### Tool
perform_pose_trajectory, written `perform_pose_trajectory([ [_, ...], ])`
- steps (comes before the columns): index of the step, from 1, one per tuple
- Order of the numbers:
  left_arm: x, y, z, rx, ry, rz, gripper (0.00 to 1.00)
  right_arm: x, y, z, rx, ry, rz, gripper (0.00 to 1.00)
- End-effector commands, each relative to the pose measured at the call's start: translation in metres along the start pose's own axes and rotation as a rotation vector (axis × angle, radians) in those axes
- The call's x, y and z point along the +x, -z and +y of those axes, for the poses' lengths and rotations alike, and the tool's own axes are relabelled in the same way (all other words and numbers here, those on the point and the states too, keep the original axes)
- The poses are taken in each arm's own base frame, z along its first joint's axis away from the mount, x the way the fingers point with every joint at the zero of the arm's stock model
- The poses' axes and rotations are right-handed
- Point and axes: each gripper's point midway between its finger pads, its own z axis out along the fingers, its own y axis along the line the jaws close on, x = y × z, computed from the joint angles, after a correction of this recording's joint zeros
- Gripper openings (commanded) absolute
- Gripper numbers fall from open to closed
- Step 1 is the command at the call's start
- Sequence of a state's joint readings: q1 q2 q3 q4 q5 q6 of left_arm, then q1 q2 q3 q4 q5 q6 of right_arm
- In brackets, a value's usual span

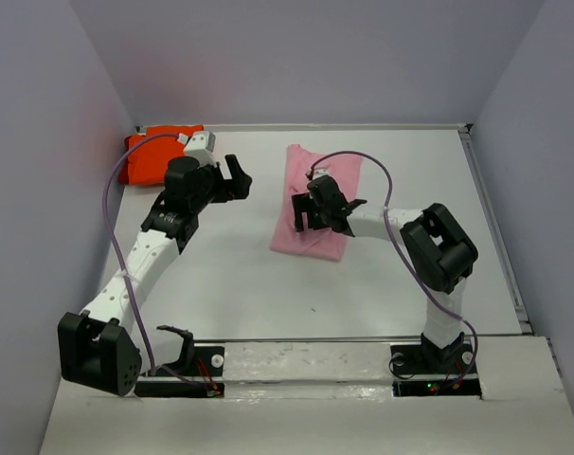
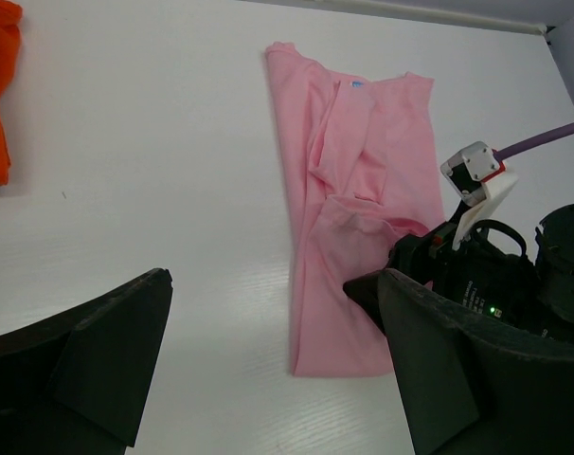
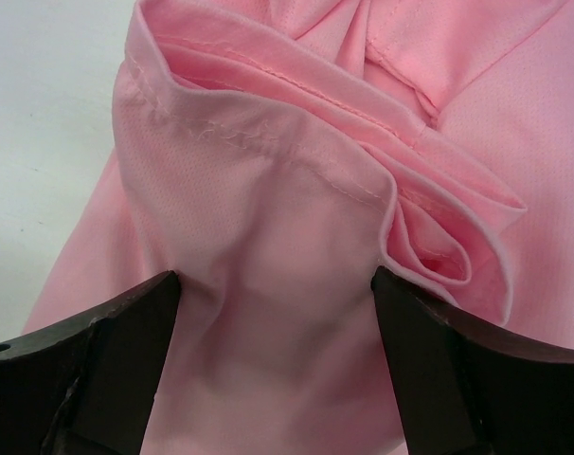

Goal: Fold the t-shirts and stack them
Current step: Fold the folded rectangular tshirt in 1/3 of the way, then grab one side of the 2/3 rectangular tshirt with both arms

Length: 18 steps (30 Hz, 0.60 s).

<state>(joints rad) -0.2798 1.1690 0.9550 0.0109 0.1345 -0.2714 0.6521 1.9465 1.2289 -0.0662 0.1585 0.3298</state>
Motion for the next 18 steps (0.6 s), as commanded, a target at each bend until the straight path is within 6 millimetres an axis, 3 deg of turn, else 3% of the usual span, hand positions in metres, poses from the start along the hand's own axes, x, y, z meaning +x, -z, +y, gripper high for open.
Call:
perform_pose_trajectory([
  [1,0.012,-0.005,-0.012,0.068,0.063,0.048,0.99,0.008,0.004,0.013,-0.096,-0.028,0.013,0.88],
  [4,0.028,-0.001,-0.033,0.170,0.157,0.087,0.99,0.016,-0.003,0.018,-0.130,0.014,0.049,0.88],
  [5,0.047,0.000,-0.030,0.171,0.185,0.116,0.99,0.021,-0.005,0.020,-0.145,0.027,0.073,0.88],
  [6,0.047,0.006,-0.032,0.185,0.203,0.099,0.99,0.016,-0.004,0.030,-0.187,0.033,0.083,0.87],
  [11,0.056,0.015,-0.030,0.187,0.243,0.071,0.99,0.036,-0.011,0.044,-0.279,0.059,0.187,0.87],
  [18,0.070,0.013,-0.030,0.189,0.272,0.090,0.99,0.055,-0.009,0.060,-0.361,0.105,0.238,0.86],
])
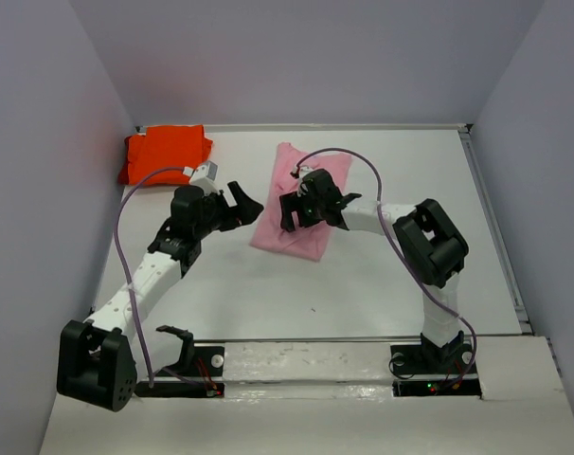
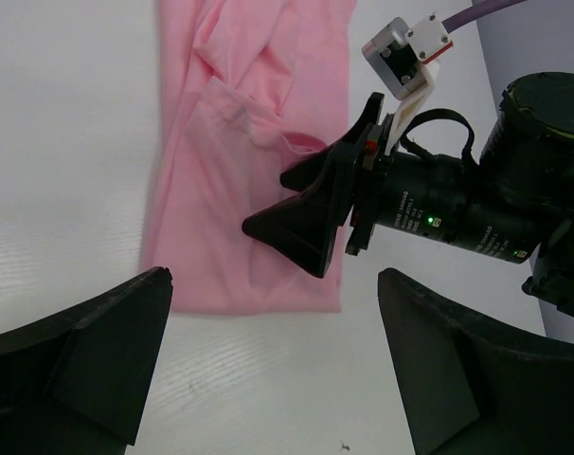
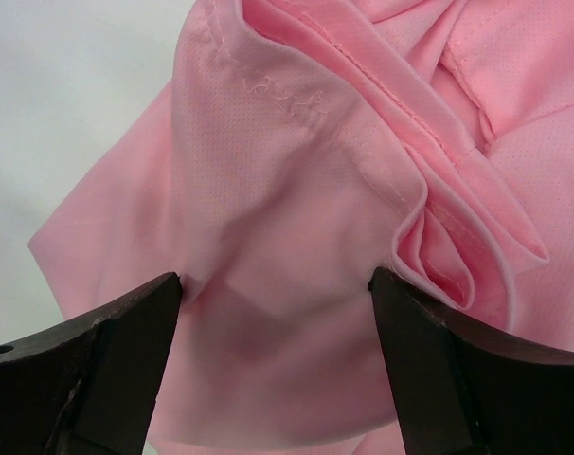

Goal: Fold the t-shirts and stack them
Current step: Grab one side of the 2/3 rectangular tshirt with both arms

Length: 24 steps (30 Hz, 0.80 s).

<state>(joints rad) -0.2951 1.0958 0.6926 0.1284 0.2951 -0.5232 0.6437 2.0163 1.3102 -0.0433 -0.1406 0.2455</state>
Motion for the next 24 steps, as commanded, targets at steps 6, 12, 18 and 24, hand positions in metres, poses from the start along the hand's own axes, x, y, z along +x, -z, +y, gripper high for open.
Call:
perform_pose_trajectory([
  [6,0.003,-0.005,-0.004,0.031,0.014,-0.038,0.99,0.056,0.010,0.014,-0.076,0.005,0.171,0.86],
  [12,0.024,-0.014,0.011,0.010,0.044,-0.039,0.99,-0.021,0.080,0.030,-0.053,0.049,-0.075,0.85],
  [18,0.052,-0.019,0.014,-0.001,0.041,-0.008,0.99,-0.045,0.144,0.049,-0.096,0.009,-0.193,0.86],
  [24,0.081,-0.026,0.007,0.024,0.055,0.054,0.99,0.008,0.159,0.034,-0.066,-0.089,-0.150,0.86],
])
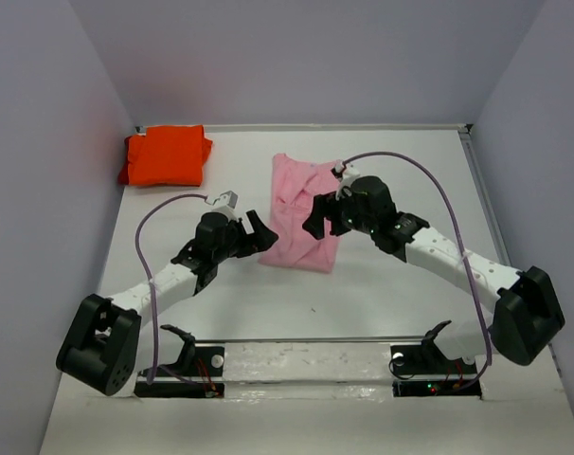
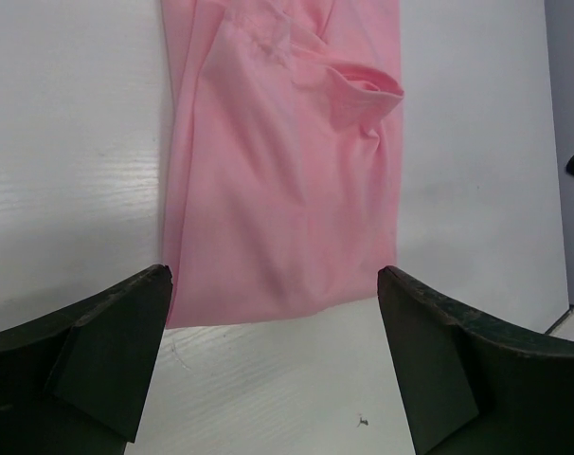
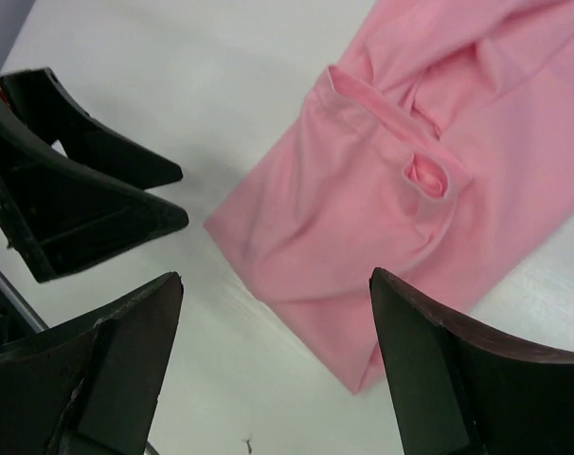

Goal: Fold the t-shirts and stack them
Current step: Grab one side of the 2/3 rectangular tshirt with both arms

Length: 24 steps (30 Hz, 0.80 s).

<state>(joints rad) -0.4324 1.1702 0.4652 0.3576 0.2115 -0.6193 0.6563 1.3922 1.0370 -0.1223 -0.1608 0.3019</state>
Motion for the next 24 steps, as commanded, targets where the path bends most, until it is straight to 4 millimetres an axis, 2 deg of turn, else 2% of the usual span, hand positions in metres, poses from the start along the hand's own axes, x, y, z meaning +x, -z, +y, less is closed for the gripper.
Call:
perform_pose_trajectory([
  [1,-0.001,-0.007,-0.012,0.040,-0.002,-0.029,0.99,0.055,0.009,-0.015,0.056,-0.104,0.086,0.85],
  [2,0.003,-0.011,-0.010,0.034,0.001,-0.015,0.99,0.062,0.010,-0.015,0.061,-0.115,0.083,0.85],
  [3,0.004,-0.012,-0.010,0.037,-0.001,-0.010,0.99,0.083,0.013,-0.026,0.099,-0.134,0.110,0.84],
  [5,0.009,-0.016,-0.012,0.036,-0.010,0.006,0.99,0.093,0.016,-0.029,0.110,-0.183,0.096,0.84],
  [6,0.013,-0.019,-0.009,0.027,-0.010,0.021,0.99,0.111,0.018,-0.036,0.132,-0.202,0.118,0.83],
  [11,0.023,-0.023,-0.001,0.000,-0.017,0.049,0.99,0.134,0.020,-0.050,0.192,-0.261,0.125,0.83],
  [12,0.025,-0.024,0.000,-0.007,-0.019,0.052,0.99,0.130,0.016,-0.050,0.185,-0.262,0.106,0.83],
  [18,0.035,-0.026,0.010,-0.038,-0.026,0.081,0.99,0.139,0.005,-0.052,0.183,-0.273,0.121,0.83],
  [24,0.046,-0.028,0.019,-0.067,-0.020,0.114,0.99,0.136,0.002,-0.054,0.182,-0.302,0.075,0.82],
])
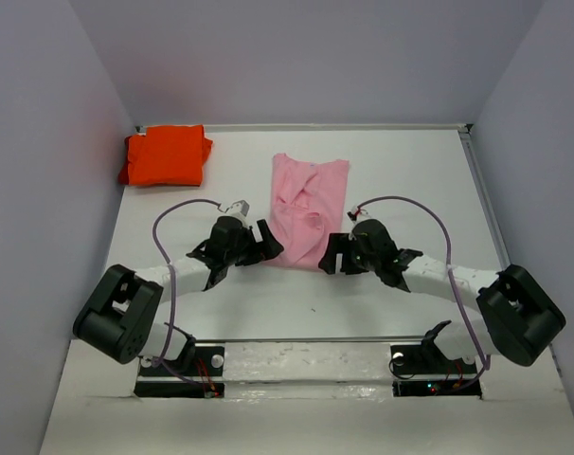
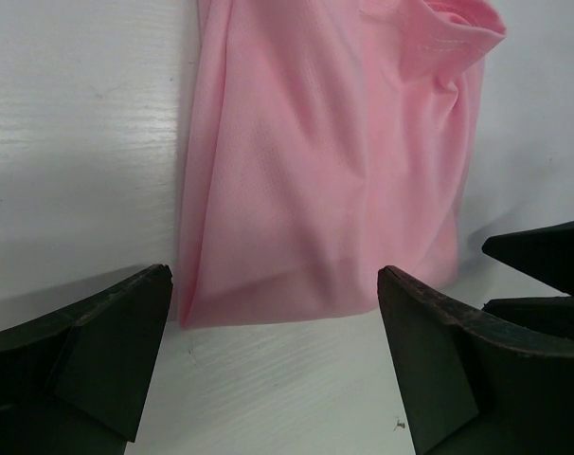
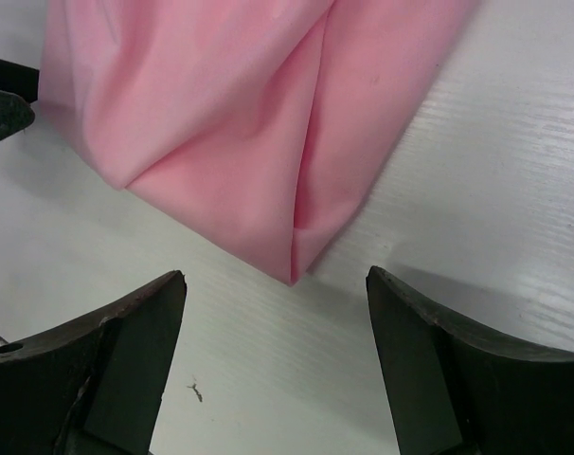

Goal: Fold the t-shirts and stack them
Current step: Grab one side of the 2/3 rectangular tshirt with both arms

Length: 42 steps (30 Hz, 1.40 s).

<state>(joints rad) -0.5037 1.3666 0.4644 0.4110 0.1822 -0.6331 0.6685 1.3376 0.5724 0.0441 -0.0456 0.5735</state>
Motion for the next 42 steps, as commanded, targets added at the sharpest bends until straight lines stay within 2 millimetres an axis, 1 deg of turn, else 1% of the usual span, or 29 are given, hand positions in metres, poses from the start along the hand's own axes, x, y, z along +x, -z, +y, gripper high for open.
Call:
perform_pose_trajectory([
  [1,-0.002,-0.002,0.001,-0.001,-0.018,-0.017,0.99,-0.014,-0.006,0.008,-0.028,-0.021,-0.076,0.82],
  [8,0.012,-0.006,0.010,-0.021,-0.016,0.030,0.99,-0.002,-0.023,0.005,-0.019,-0.027,-0.034,0.82],
  [11,0.017,-0.007,0.010,-0.015,-0.010,0.045,0.99,0.005,-0.029,0.004,-0.023,-0.036,-0.013,0.82],
  [12,0.022,-0.007,0.013,-0.017,-0.006,0.057,0.99,0.005,-0.031,0.005,-0.030,-0.038,-0.012,0.82],
  [17,0.034,-0.004,0.020,-0.018,0.011,0.073,0.99,0.004,-0.033,0.005,-0.032,-0.036,-0.018,0.81],
  [21,0.047,-0.003,0.016,0.039,0.009,0.110,0.99,0.002,-0.032,0.004,-0.023,-0.033,-0.024,0.80],
  [22,0.046,-0.003,0.012,0.062,0.007,0.107,0.99,0.003,-0.032,0.004,-0.023,-0.033,-0.024,0.80],
  [24,0.050,-0.005,0.014,0.059,0.009,0.121,0.99,0.004,-0.031,0.003,-0.023,-0.036,-0.021,0.80],
  [25,0.050,-0.006,0.013,0.063,0.004,0.122,0.97,0.004,-0.032,0.003,-0.024,-0.035,-0.018,0.80],
  [26,0.052,-0.006,0.015,0.063,0.010,0.128,0.92,0.004,-0.032,0.003,-0.021,-0.035,-0.019,0.80],
  [28,0.053,-0.006,0.011,0.090,0.014,0.132,0.81,0.004,-0.031,0.002,-0.016,-0.035,-0.020,0.80],
  [29,0.055,-0.006,0.012,0.087,0.015,0.137,0.70,0.005,-0.032,0.001,-0.012,-0.035,-0.017,0.80],
  [30,0.054,-0.007,0.013,0.083,0.013,0.131,0.65,0.005,-0.032,0.001,-0.013,-0.034,-0.018,0.79],
  [33,0.055,-0.005,0.016,0.069,0.005,0.129,0.57,0.007,-0.033,-0.001,-0.005,-0.035,-0.017,0.74],
  [34,0.055,-0.005,0.017,0.064,0.006,0.130,0.54,0.009,-0.034,-0.003,0.001,-0.037,-0.010,0.68],
  [35,0.056,-0.004,0.017,0.064,-0.001,0.134,0.44,0.009,-0.034,-0.003,-0.001,-0.040,-0.010,0.63],
  [36,0.055,-0.004,0.019,0.055,-0.001,0.132,0.40,0.010,-0.034,-0.003,-0.004,-0.040,-0.010,0.57],
  [37,0.055,-0.004,0.018,0.056,-0.003,0.133,0.35,0.010,-0.034,-0.003,-0.005,-0.043,-0.009,0.44],
  [38,0.055,-0.003,0.019,0.053,-0.005,0.130,0.29,0.010,-0.034,-0.002,-0.008,-0.042,-0.013,0.38],
  [39,0.055,-0.003,0.020,0.047,-0.005,0.127,0.22,0.010,-0.034,-0.002,-0.009,-0.041,-0.014,0.31],
  [40,0.054,-0.003,0.021,0.042,-0.011,0.125,0.19,0.009,-0.034,-0.002,-0.009,-0.041,-0.014,0.13],
  [41,0.055,-0.003,0.021,0.041,-0.012,0.127,0.10,0.010,-0.033,-0.003,-0.003,-0.042,-0.009,0.03],
  [42,0.054,-0.003,0.023,0.035,-0.012,0.125,0.04,0.008,-0.033,-0.002,0.000,-0.043,-0.011,0.00],
])
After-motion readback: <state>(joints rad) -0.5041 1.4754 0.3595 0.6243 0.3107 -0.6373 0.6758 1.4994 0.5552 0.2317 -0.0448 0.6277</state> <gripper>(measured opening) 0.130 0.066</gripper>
